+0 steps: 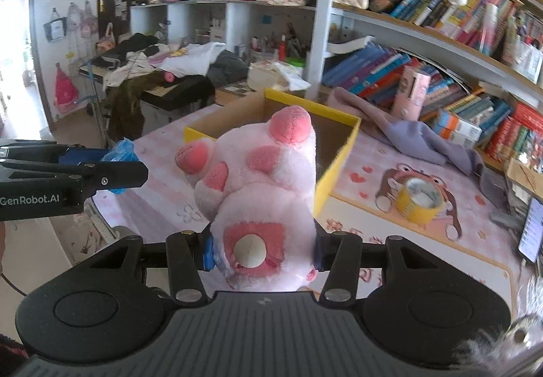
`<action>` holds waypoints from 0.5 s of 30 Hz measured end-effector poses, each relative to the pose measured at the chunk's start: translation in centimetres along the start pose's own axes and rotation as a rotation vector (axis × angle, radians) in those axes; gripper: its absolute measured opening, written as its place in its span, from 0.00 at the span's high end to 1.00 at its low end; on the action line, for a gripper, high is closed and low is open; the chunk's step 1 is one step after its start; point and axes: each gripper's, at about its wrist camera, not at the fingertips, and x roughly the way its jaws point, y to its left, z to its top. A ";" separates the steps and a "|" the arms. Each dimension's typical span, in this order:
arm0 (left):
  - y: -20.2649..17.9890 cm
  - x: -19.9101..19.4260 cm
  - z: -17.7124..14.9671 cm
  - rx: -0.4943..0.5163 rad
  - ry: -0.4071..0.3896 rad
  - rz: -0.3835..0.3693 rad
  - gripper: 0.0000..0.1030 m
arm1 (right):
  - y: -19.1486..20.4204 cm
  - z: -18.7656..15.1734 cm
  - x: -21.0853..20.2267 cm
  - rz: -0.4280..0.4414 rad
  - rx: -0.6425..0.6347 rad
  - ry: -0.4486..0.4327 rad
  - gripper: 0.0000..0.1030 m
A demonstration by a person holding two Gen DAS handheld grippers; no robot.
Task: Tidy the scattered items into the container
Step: 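Lift the blue item and plush pig and carry them over the yellow box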
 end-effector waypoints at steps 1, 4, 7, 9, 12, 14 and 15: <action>0.1 0.1 0.2 0.003 -0.003 0.005 0.63 | 0.0 0.3 0.2 0.005 -0.003 -0.002 0.54; 0.4 0.6 0.8 0.016 -0.012 0.016 0.63 | -0.1 1.1 1.0 0.021 -0.009 -0.007 0.54; 0.5 1.4 1.4 0.032 -0.025 0.022 0.63 | -0.3 1.9 1.9 0.033 -0.014 -0.008 0.54; 0.6 2.2 2.1 0.040 -0.033 0.029 0.63 | -0.6 2.5 2.5 0.040 -0.018 -0.011 0.54; 0.9 3.6 3.2 0.046 -0.045 0.031 0.63 | -1.2 3.4 3.6 0.045 -0.020 -0.019 0.54; 1.0 4.6 4.1 0.061 -0.054 0.034 0.63 | -1.8 4.2 4.5 0.047 -0.018 -0.025 0.54; 1.0 5.2 4.5 0.069 -0.057 0.035 0.63 | -2.1 4.6 5.0 0.047 -0.018 -0.027 0.54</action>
